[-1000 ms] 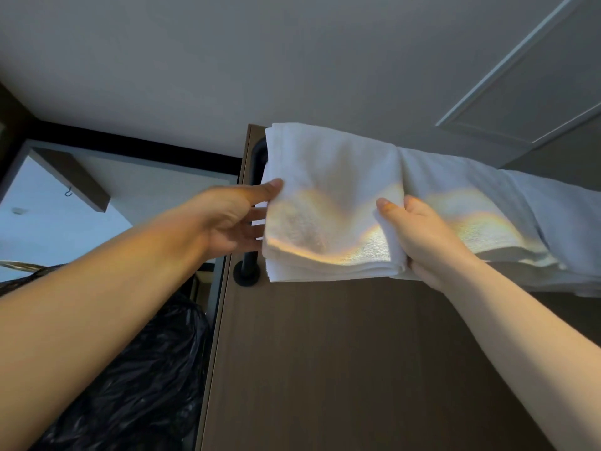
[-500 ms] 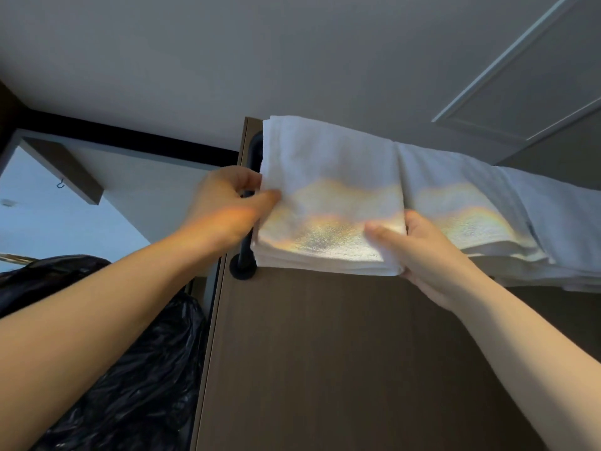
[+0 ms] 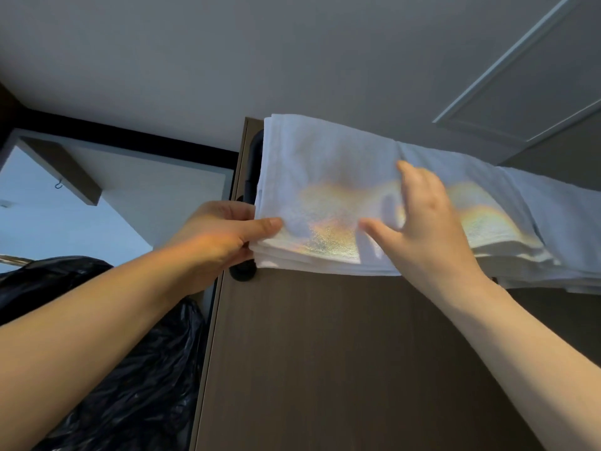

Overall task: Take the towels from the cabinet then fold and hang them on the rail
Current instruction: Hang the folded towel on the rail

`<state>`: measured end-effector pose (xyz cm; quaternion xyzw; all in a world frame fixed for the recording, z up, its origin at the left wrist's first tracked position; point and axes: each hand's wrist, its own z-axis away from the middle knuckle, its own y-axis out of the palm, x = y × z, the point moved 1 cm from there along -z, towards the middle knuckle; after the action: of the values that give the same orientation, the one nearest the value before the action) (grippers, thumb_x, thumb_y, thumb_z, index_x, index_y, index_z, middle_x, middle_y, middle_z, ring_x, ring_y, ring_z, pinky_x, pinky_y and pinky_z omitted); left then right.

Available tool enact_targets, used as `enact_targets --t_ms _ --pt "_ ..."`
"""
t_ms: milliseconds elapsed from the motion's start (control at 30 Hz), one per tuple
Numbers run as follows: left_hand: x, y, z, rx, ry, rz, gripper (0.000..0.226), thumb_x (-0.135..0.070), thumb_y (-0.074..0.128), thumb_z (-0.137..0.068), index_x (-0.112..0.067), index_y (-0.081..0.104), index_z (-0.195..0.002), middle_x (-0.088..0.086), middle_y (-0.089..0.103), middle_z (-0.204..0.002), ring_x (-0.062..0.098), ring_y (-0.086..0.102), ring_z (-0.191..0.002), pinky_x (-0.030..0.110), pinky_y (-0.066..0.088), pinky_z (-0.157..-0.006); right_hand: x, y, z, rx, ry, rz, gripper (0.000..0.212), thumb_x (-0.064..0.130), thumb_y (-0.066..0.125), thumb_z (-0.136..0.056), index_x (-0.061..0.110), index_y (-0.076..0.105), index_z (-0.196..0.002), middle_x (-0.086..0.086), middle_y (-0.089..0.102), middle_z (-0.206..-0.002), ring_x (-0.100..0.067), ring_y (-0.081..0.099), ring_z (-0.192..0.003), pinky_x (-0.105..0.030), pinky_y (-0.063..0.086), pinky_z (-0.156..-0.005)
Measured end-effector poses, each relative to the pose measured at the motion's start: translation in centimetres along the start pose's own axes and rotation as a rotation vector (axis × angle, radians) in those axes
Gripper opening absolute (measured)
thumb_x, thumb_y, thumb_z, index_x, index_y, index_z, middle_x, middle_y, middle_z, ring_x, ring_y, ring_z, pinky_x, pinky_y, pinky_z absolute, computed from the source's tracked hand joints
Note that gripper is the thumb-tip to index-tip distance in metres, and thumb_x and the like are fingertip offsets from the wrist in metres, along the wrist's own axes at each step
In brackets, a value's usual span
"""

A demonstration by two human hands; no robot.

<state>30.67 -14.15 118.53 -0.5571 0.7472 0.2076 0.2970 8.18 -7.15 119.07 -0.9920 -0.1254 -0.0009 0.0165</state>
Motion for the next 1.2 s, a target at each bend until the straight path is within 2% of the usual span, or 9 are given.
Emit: enact_targets --t_ms 67,233,333,500,667,767,1000,1100,1200 --pt "-0.2 0.0 -0.4 -0.051 0.046 -0.009 0.021 -0.012 0.072 -0.081 0.000 0.070 -0.098 0.006 0.076 -0.088 0.018 0.074 -0.078 0.018 0.057 -0.059 1.5 0.9 -2.6 0.013 -0.116 0.026 0.073 0.043 0.062 -0.092 0.015 0.031 -0.152 -0.010 0.028 -0.157 -0.025 0.024 -0.146 -0.039 0.024 -0.117" --pt "0.0 -0.3 -2.0 -0.184 0.131 -0.117 0.015 -0.014 0.078 -0.078 -0.007 0.072 -0.090 0.003 0.076 -0.083 0.015 0.074 -0.074 0.021 0.059 -0.064 2.6 4.5 -9.3 0.225 -0.141 0.192 0.060 0.053 0.028 -0.102 0.028 0.017 -0.155 -0.003 0.016 -0.163 -0.020 0.009 -0.150 -0.051 0.004 -0.120" --pt "0.0 -0.7 -3.2 -0.147 0.132 -0.167 0.019 -0.020 0.078 -0.077 -0.009 0.073 -0.092 -0.001 0.077 -0.085 0.014 0.074 -0.077 0.021 0.059 -0.066 1.7 5.0 -11.2 0.192 -0.191 0.230 0.053 0.049 0.023 -0.104 0.030 0.024 -0.153 -0.003 0.030 -0.157 -0.025 0.024 -0.145 -0.049 0.013 -0.118" --pt "0.1 -0.9 -4.3 0.120 -0.019 -0.024 0.026 -0.021 0.071 -0.082 -0.004 0.070 -0.101 0.004 0.076 -0.097 0.015 0.073 -0.086 0.020 0.058 -0.067 1.2 4.6 -13.2 0.213 -0.201 0.201 0.045 0.046 0.023 -0.106 0.025 0.045 -0.138 -0.006 0.047 -0.146 -0.028 0.041 -0.134 -0.037 0.029 -0.105" --pt "0.8 -0.8 -4.4 0.065 -0.030 -0.088 0.036 -0.033 0.075 -0.072 -0.010 0.071 -0.099 -0.001 0.076 -0.097 0.014 0.069 -0.091 0.025 0.051 -0.079 1.0 3.8 -13.4 0.230 -0.190 0.177 0.044 0.050 0.024 -0.104 0.021 0.053 -0.121 -0.010 0.057 -0.133 -0.031 0.049 -0.125 -0.038 0.035 -0.095" --pt "0.6 -0.7 -3.5 0.063 0.025 -0.057 0.036 -0.030 0.075 -0.073 -0.005 0.071 -0.099 0.000 0.076 -0.091 0.013 0.073 -0.081 0.020 0.056 -0.061 0.3 3.5 -13.2 0.243 -0.152 0.274 0.048 0.059 0.022 -0.101 0.019 0.048 -0.107 -0.012 0.056 -0.128 -0.032 0.049 -0.121 -0.039 0.035 -0.090" --pt "0.3 -0.5 -2.2 -0.051 0.131 -0.081 0.026 -0.019 0.076 -0.078 0.004 0.069 -0.091 0.011 0.076 -0.085 0.022 0.074 -0.077 0.025 0.060 -0.065 -0.6 3.5 -11.3 0.193 -0.178 0.339 0.059 0.058 0.027 -0.100 0.017 0.039 -0.140 -0.013 0.046 -0.141 -0.033 0.041 -0.131 -0.042 0.029 -0.106" --pt "0.4 -0.1 -2.1 -0.150 0.187 -0.198 0.019 -0.023 0.079 -0.078 -0.007 0.070 -0.085 0.006 0.076 -0.080 0.023 0.073 -0.073 0.029 0.060 -0.065 -0.1 2.8 -11.3 0.240 -0.155 0.348 0.058 0.055 0.028 -0.101 0.015 0.037 -0.142 -0.016 0.045 -0.140 -0.034 0.040 -0.132 -0.041 0.028 -0.107" --pt "0.3 -0.1 -1.9 -0.257 0.197 -0.258 0.038 -0.030 0.084 -0.072 -0.019 0.059 -0.098 0.003 0.072 -0.092 0.023 0.071 -0.082 0.040 0.059 -0.075 0.6 2.2 -10.3 0.214 -0.167 0.337 0.053 0.045 0.036 -0.103 0.011 0.037 -0.144 -0.018 0.044 -0.141 -0.035 0.039 -0.132 -0.041 0.032 -0.107"
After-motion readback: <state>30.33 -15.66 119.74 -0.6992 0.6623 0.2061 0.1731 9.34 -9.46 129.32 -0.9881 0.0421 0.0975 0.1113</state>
